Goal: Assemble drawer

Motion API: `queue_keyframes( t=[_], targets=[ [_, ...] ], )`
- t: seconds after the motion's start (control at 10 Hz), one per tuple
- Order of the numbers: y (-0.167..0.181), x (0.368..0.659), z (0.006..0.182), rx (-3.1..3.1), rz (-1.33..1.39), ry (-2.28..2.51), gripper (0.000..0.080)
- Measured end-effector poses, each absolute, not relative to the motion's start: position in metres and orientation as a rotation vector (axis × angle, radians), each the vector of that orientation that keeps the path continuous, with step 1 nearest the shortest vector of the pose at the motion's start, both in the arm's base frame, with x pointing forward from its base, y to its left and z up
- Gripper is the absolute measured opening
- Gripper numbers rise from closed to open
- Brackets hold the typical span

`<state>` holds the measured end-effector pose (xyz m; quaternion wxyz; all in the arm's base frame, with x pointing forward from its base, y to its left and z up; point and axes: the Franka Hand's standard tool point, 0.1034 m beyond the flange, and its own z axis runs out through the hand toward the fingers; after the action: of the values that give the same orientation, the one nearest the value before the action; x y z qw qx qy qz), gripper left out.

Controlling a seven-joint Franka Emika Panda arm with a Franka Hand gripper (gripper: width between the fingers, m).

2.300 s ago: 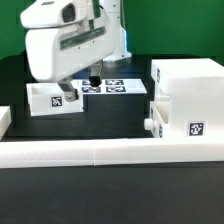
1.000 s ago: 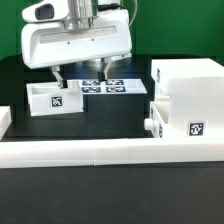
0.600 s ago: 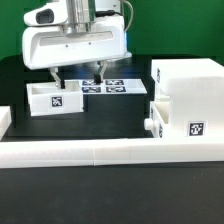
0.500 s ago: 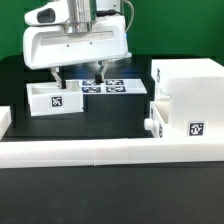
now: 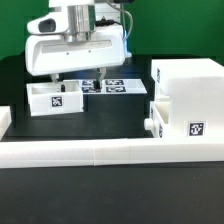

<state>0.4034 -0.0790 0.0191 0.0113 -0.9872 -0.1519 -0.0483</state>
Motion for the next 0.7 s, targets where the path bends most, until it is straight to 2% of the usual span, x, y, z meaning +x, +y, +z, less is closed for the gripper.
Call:
queue_keyframes(
  t=[0.2,0.6,0.7],
  targets=[
    [-0.0844,0.3918,0.0080,-3.085,-0.140,-0.453,0.0648],
    [-0.0876,0.3921,0.0046,-3.093,-0.160,-0.447,0.0644],
    [-0.0875,0.3924,0.0047,-3.092,-0.161,-0.447,0.0487]
  ],
)
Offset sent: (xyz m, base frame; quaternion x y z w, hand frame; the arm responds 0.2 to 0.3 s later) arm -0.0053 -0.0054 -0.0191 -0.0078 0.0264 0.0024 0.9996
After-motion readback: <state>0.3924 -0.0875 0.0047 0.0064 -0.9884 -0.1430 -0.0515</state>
